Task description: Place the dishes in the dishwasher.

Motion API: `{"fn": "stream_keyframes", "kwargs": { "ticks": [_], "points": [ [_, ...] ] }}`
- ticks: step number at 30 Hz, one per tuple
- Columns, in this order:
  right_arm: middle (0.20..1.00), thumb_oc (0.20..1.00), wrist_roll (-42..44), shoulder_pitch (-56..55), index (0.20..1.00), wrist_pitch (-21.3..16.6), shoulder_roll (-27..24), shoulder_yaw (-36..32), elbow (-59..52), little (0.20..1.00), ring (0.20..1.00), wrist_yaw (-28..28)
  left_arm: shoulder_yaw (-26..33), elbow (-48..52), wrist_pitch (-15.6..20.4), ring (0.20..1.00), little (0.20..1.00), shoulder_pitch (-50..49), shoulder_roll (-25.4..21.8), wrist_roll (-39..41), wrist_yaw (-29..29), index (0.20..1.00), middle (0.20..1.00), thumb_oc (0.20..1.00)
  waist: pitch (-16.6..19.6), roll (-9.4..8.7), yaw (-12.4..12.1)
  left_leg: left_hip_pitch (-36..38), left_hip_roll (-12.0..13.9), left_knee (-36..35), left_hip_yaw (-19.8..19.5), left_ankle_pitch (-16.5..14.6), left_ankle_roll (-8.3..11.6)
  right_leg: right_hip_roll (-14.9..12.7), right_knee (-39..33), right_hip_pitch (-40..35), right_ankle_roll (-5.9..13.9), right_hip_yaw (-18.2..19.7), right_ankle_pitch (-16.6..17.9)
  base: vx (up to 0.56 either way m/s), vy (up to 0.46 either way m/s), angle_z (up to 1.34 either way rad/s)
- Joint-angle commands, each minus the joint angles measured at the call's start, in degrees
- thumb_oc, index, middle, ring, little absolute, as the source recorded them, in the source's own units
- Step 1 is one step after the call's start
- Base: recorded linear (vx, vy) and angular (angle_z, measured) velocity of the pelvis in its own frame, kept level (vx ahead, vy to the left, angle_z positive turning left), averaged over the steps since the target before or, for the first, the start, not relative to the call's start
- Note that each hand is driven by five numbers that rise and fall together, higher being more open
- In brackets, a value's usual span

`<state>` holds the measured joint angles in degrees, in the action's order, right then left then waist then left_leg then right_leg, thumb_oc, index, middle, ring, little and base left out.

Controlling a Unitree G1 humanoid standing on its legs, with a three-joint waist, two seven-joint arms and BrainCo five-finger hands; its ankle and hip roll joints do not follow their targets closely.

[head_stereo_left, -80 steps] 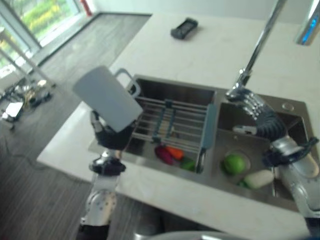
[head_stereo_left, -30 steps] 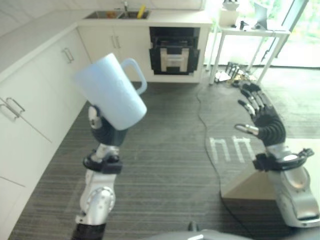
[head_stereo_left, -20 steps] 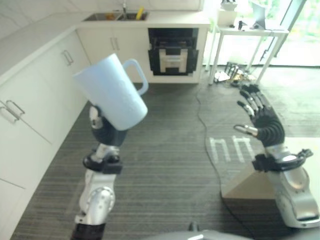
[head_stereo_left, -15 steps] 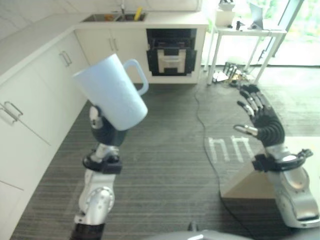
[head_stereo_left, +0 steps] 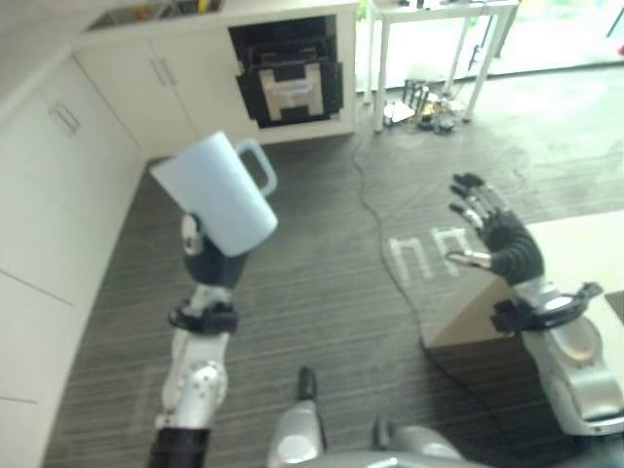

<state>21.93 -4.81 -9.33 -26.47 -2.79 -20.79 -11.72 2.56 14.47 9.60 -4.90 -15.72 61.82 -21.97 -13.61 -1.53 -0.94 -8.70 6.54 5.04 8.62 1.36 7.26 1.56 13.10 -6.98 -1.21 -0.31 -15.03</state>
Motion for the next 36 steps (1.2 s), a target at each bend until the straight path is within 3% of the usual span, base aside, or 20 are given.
{"fn": "stream_keyframes", "kwargs": {
  "ticks": [1, 4, 7, 8, 11, 12, 14, 16, 17, 19, 21, 23, 25, 26, 28, 29, 30, 31, 32, 36],
  "points": [
    [1.0, 1.0, 4.7, 1.0, 1.0, -3.6, -0.9, -1.7, -5.3, 1.0, 1.0, -2.3, 0.4, 7.0, 3.2, 0.2, 0.2, -0.1, -2.1, -0.5, 0.0, 0.2, 0.2, 0.2, 5.0, 2.12, -0.7, 1.4, -2.0, -10.0, -0.4, 7.2, -2.46, 0.1, -12.6, -11.2, 4.87, 0.5, 3.6, 0.45, 0.221, -0.11],
    [1.0, 1.0, 4.6, 1.0, 1.0, -3.7, -0.7, -1.6, -5.5, 1.0, 1.0, -1.8, 0.7, 6.9, 2.0, 0.2, 0.2, 0.6, -2.3, -0.8, -0.6, 0.2, 0.2, 0.2, 6.6, 1.29, -1.5, 2.6, -3.7, -10.0, -0.7, 5.8, -4.16, -1.4, -11.2, -11.6, 6.22, -0.5, 3.3, 0.36, 0.17, -0.3],
    [1.0, 1.0, 2.7, 1.9, 1.0, -4.3, 0.6, -0.7, -5.0, 1.0, 1.0, 0.8, 0.2, 7.3, 0.0, 0.2, 0.2, 1.6, -2.9, -1.1, -0.9, 0.2, 0.2, 0.2, 8.1, -0.14, -2.6, 3.8, -6.7, -10.0, -1.8, 4.0, -6.84, -3.8, -5.7, -10.3, 8.6, -2.2, 6.6, 0.34, 0.193, 0.15],
    [1.0, 1.0, 1.2, 2.0, 1.0, -4.6, 2.4, -0.3, -4.8, 1.0, 1.0, 2.2, 0.2, 7.7, -1.8, 0.2, 0.2, 2.1, -3.2, -1.2, -1.3, 0.2, 0.2, 0.2, 9.1, -0.62, -3.5, 4.8, -8.9, -10.0, -3.3, 3.3, -8.91, -4.1, 4.7, -6.7, 11.28, -2.8, 14.2, 0.28, 0.223, 0.4],
    [1.0, 1.0, -0.2, 1.0, 1.0, -4.8, 4.4, 0.4, -5.1, 1.0, 1.0, 2.0, 0.4, 8.2, -2.8, 0.2, 0.2, 2.3, -3.1, -2.2, -1.0, 0.2, 0.2, 0.2, 9.0, 0.64, -3.4, 7.2, -9.8, -9.7, -6.4, 1.1, -10.22, -1.4, 22.5, 0.5, 12.41, -1.6, 20.9, 0.31, 0.219, 0.45],
    [1.0, 1.0, -1.0, 1.6, 1.0, -4.6, 4.8, 1.6, -4.8, 1.0, 1.0, 1.8, 0.2, 8.3, -2.3, 0.2, 0.2, 2.3, -2.9, -2.7, -0.3, 0.2, 0.2, 0.2, 8.4, 1.44, -2.6, 9.2, -9.9, -9.6, -7.2, -0.1, -10.45, -1.2, 27.2, 6.2, 11.34, -2.7, 19.7, 0.38, 0.189, 0.17],
    [1.0, 1.0, -1.3, 2.3, 1.0, -5.0, 4.1, 3.2, -3.9, 1.0, 1.0, 1.8, 0.1, 7.8, -1.7, 0.2, 0.2, 3.5, -3.7, -2.1, 1.5, 0.2, 0.2, 0.2, 7.3, 1.44, -1.1, 11.6, -11.1, -9.9, -8.2, -0.4, -10.31, -1.8, 20.8, 11.5, 9.3, -6.5, 13.5, 0.36, 0.066, -0.03],
    [1.0, 1.0, -0.6, 2.2, 1.0, -5.2, 3.4, 2.7, -3.8, 1.0, 1.0, 1.6, 0.4, 7.4, -2.1, 0.2, 0.2, 4.1, -4.0, -1.7, 1.6, 0.2, 0.2, 0.2, 6.6, 0.96, -0.1, 13.4, -11.8, -10.0, -9.2, -1.6, -10.26, -3.1, 12.0, 12.1, 8.9, -8.7, 13.6, 0.49, -0.151, 0.56],
    [1.0, 1.0, 2.5, 0.2, 1.0, -6.2, 2.0, -0.1, -4.2, 1.0, 1.0, -0.3, 0.7, 7.3, -2.5, 0.2, 0.2, 3.2, -4.0, -1.8, 0.8, 0.2, 0.2, 0.2, 5.0, 0.32, 3.6, 18.9, -11.6, -10.0, -10.6, -6.0, -9.63, -6.4, -5.3, 15.8, 9.59, -8.3, 18.5, 0.82, -0.368, 1.14],
    [1.0, 1.0, 2.8, 1.4, 1.0, -5.6, 1.4, 0.6, -4.5, 1.0, 1.0, -0.5, -0.9, 7.8, -0.6, 0.2, 0.2, 2.4, -3.7, -2.8, 1.4, 0.2, 0.2, 0.2, 5.0, 0.51, 5.0, 23.0, -10.7, -10.0, -11.3, -9.6, -9.3, -8.7, -13.5, 18.0, 11.33, -8.4, 23.8, 0.82, -0.481, 1.12],
    [1.0, 1.0, 3.2, 2.1, 1.0, -5.0, -0.1, 0.8, -4.5, 1.0, 1.0, 0.5, -1.1, 7.8, 0.5, 0.2, 0.2, 2.3, -4.3, -1.2, 1.4, 0.2, 0.2, 0.2, 6.0, -0.39, 5.3, 24.4, -10.9, -9.9, -10.8, -10.7, -9.16, -8.8, -15.7, 15.3, 11.69, -8.5, 26.6, 0.42, -0.391, 0.21],
    [1.0, 1.0, 4.1, 3.2, 1.0, -4.0, -0.8, 0.3, -4.4, 1.0, 1.0, 0.3, -0.7, 8.0, 0.3, 0.2, 0.2, 2.8, -3.8, -0.2, 1.7, 0.2, 0.2, 0.2, 7.5, -0.26, 5.5, 26.5, -9.7, -7.9, -10.6, -13.1, -8.45, -7.7, -14.6, 14.1, 10.33, -9.1, 24.8, 0.33, -0.363, -0.23],
    [1.0, 1.0, 4.6, 3.4, 1.0, -3.8, -1.7, -0.6, -4.0, 1.0, 1.0, -0.5, -0.6, 8.7, 0.1, 0.2, 0.2, 2.5, -3.1, 0.0, 1.8, 0.2, 0.2, 0.2, 8.2, 0.22, 6.0, 25.2, -7.4, 0.2, -8.3, -9.7, -5.51, -6.3, -14.7, 12.2, 7.99, -9.4, 22.7, 0.27, -0.315, -0.19],
    [1.0, 1.0, 4.8, 3.1, 1.0, -3.7, -2.0, -1.0, -4.1, 1.0, 1.0, -0.9, -0.5, 8.7, 0.1, 0.2, 0.2, 2.2, -2.6, 0.0, 1.6, 0.2, 0.2, 0.2, 8.1, 0.0, 6.1, 23.0, -7.3, 6.1, -8.6, -5.8, -3.9, -6.1, -14.7, 11.3, 6.84, -9.1, 22.1, 0.24, -0.226, -0.2],
    [1.0, 1.0, 4.8, 1.8, 1.0, -3.5, -2.3, -2.0, -4.2, 1.0, 1.0, -1.8, -0.1, 9.4, -0.6, 0.2, 0.2, 0.8, -1.1, 0.5, 1.0, 0.2, 0.2, 0.2, 6.9, -1.05, 4.7, 11.5, -7.2, 22.2, -5.9, -1.2, -1.57, -6.1, -15.7, 6.1, 4.71, -9.0, 19.4, 0.24, -0.196, -0.37],
    [1.0, 1.0, 4.9, 2.2, 1.0, -3.2, -2.4, -2.1, -3.8, 1.0, 1.0, -1.4, -0.1, 8.9, -0.8, 0.2, 0.2, 0.8, -1.1, 1.1, 0.6, 0.2, 0.2, 0.2, 6.0, -1.34, 3.8, 7.8, -4.8, 20.0, -2.2, -2.7, -2.56, -6.4, -16.0, 3.9, 4.73, -10.0, 17.9, 0.36, 0.041, -0.42],
    [1.0, 1.0, 4.4, 3.4, 1.0, -2.8, -2.3, -1.9, -3.3, 1.0, 1.0, -0.6, 0.3, 8.7, -0.5, 0.2, 0.2, 0.3, -1.6, 1.7, -0.8, 0.2, 0.2, 0.2, 5.2, -0.35, 3.0, 9.1, -1.6, 6.7, 1.9, -2.1, -2.73, -5.9, -16.2, 2.1, 5.86, -11.0, 16.2, 0.57, 0.302, -0.59],
    [1.0, 1.0, 3.5, 3.4, 1.0, -2.4, -2.2, -2.1, -3.5, 1.0, 1.0, -0.3, 0.4, 8.6, -0.5, 0.2, 0.2, 0.3, -1.6, 2.5, -1.9, 0.2, 0.2, 0.2, 5.1, 1.15, 1.7, 9.1, 1.6, -9.2, 2.1, 5.3, -0.22, -4.8, -17.6, -1.6, 6.83, -10.4, 14.3, 0.66, 0.487, -0.49],
    [1.0, 1.0, 3.3, 3.1, 1.0, -2.2, -2.3, -2.6, -3.9, 1.0, 1.0, -0.2, 0.3, 8.2, -0.2, 0.2, 0.2, 0.1, -1.1, 2.6, -3.1, 0.2, 0.2, 0.2, 4.9, 1.47, 0.8, 6.3, 3.8, -10.0, 0.5, 7.9, 1.16, -4.4, -17.9, -3.8, 6.58, -9.7, 12.5, 0.51, 0.397, -0.63],
    [1.0, 1.0, 5.0, 2.1, 1.0, -2.5, -3.3, -3.7, -4.5, 1.0, 1.0, -1.7, 0.8, 7.5, 1.0, 0.2, 0.2, -1.3, -1.0, 3.1, -4.7, 0.2, 0.2, 0.2, 5.3, 1.86, 0.5, 5.5, 4.9, -10.0, 0.8, 6.8, 1.08, -6.0, -17.4, -6.0, 6.99, -10.3, 10.4, 0.26, 0.297, -0.02]
  ]
}}
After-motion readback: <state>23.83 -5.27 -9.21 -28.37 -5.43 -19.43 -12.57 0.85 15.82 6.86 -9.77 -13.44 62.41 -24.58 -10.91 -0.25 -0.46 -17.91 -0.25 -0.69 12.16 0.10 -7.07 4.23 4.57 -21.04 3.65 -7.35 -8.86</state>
